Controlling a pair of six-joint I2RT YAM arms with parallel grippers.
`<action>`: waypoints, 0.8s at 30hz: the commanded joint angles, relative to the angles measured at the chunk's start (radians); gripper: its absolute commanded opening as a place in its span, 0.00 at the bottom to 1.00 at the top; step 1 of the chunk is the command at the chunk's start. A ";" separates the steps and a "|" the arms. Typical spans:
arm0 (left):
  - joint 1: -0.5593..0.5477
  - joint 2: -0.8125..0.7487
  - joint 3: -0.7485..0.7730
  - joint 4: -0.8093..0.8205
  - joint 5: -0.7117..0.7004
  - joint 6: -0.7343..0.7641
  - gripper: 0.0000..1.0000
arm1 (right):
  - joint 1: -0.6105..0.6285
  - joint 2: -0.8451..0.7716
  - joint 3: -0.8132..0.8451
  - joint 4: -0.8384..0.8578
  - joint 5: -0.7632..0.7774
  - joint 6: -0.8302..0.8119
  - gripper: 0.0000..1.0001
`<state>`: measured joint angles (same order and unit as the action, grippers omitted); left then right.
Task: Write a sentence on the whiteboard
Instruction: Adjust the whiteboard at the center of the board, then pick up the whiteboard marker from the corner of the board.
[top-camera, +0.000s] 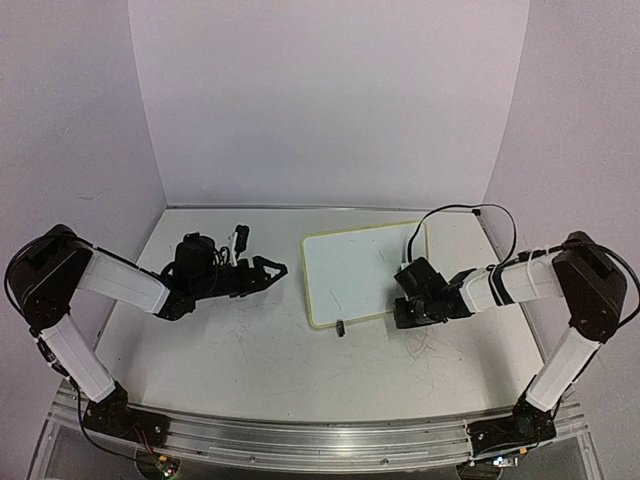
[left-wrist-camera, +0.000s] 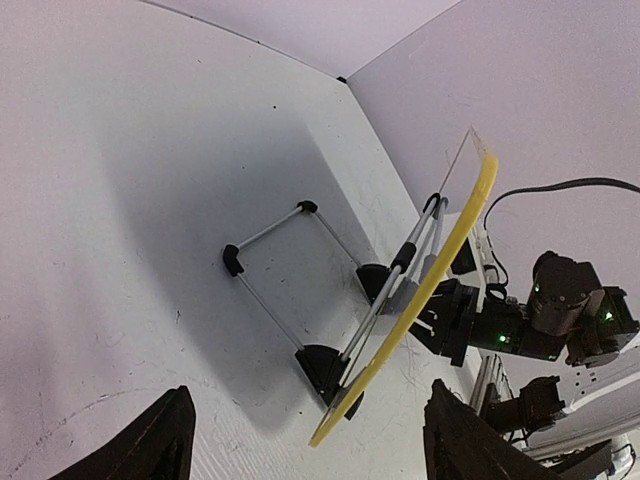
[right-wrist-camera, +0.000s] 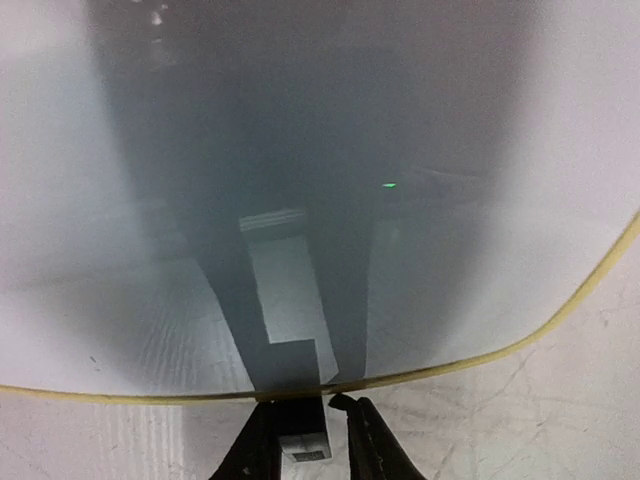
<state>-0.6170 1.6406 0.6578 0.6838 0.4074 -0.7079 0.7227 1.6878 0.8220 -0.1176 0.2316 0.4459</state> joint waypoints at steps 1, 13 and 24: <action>-0.002 -0.066 -0.019 0.042 -0.035 0.006 0.80 | -0.032 0.014 0.066 0.018 0.069 -0.147 0.26; 0.015 -0.103 -0.025 -0.003 -0.057 0.029 0.87 | -0.025 -0.277 -0.015 -0.066 -0.205 -0.071 0.69; 0.217 -0.100 0.313 -0.835 -0.525 0.239 0.95 | -0.025 -0.567 -0.061 -0.014 -0.266 -0.091 0.98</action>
<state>-0.4731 1.4998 0.7758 0.2719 0.1519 -0.5919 0.6926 1.1932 0.7850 -0.1865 -0.0341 0.3637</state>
